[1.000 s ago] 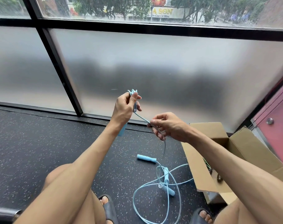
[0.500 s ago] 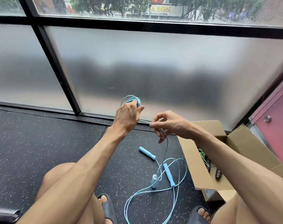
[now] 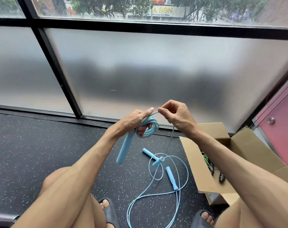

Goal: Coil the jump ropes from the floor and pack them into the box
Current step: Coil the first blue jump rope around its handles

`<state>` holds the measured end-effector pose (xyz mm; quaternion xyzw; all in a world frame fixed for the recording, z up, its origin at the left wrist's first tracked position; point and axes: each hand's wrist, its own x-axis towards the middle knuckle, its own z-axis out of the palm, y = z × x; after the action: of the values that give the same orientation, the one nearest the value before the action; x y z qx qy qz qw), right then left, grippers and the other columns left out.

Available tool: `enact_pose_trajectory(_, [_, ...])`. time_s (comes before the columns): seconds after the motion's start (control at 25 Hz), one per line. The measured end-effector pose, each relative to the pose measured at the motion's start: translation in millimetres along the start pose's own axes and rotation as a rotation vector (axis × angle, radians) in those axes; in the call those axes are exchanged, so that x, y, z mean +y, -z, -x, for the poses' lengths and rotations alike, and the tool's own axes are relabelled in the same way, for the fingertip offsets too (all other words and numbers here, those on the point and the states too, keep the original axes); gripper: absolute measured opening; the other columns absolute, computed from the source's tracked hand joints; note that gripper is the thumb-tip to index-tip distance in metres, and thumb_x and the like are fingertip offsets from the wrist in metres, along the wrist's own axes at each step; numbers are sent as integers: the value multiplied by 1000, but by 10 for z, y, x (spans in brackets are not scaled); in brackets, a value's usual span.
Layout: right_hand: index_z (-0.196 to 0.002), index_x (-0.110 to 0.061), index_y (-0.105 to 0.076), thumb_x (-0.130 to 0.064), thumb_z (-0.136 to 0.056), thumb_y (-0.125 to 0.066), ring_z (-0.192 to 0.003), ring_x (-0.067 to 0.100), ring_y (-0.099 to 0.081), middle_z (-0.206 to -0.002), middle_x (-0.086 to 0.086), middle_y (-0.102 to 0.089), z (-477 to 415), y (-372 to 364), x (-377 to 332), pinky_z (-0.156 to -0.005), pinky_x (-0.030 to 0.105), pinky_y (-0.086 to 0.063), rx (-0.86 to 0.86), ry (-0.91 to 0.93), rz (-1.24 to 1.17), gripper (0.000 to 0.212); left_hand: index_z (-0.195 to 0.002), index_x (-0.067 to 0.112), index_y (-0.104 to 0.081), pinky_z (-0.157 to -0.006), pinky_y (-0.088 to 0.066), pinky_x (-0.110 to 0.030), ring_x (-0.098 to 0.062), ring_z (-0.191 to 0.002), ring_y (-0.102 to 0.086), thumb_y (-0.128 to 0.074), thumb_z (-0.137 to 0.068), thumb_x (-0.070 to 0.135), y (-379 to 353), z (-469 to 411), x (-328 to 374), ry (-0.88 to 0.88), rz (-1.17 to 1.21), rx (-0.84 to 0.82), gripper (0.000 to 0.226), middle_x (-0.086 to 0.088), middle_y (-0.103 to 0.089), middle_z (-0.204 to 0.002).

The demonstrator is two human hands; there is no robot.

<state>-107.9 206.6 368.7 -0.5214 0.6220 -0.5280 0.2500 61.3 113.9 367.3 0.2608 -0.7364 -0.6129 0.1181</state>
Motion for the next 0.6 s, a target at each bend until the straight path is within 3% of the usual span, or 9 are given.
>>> enact_pose_trajectory(0.2, [-91, -1, -56, -24, -95, -63, -59, 20, -54, -64, 7, -59, 15, -56, 104, -65, 44, -52, -88, -98, -54, 25, -64, 9, -51, -52, -39, -30, -14, -37, -26, -42, -104, 37, 93, 72, 79, -77, 368, -47, 49, 2, -24, -42])
enact_pose_trajectory(0.28, [-97, 1, -52, -21, -98, -57, -58, 26, -59, -69, 13, -61, 36, -63, 126, -60, 40, -53, -171, -173, -49, 23, -67, 9, -50, -51, -42, -29, -11, -36, -25, -38, -105, 37, 136, 77, 102, -95, 541, -55, 49, 5, -23, -42])
enact_pose_trajectory(0.36, [-101, 0, -48, -19, -100, -55, -57, 27, -64, -72, 17, -62, 77, -71, 146, -54, 32, -55, -243, -263, -32, 20, -73, 7, -52, -54, -45, -28, -11, -38, -29, -35, -105, 38, 167, 81, 121, -128, 686, -24, 48, 6, -26, -44])
enact_pose_trajectory(0.6, [-101, -4, -45, -20, -100, -55, -65, 38, -69, -77, 26, -67, 150, -73, 182, -61, 43, -60, -406, -454, -103, 19, -101, 1, -58, -76, -53, -31, -18, -64, -54, -28, -107, 38, 246, 27, 103, -246, 928, 231, 48, -2, -50, -68])
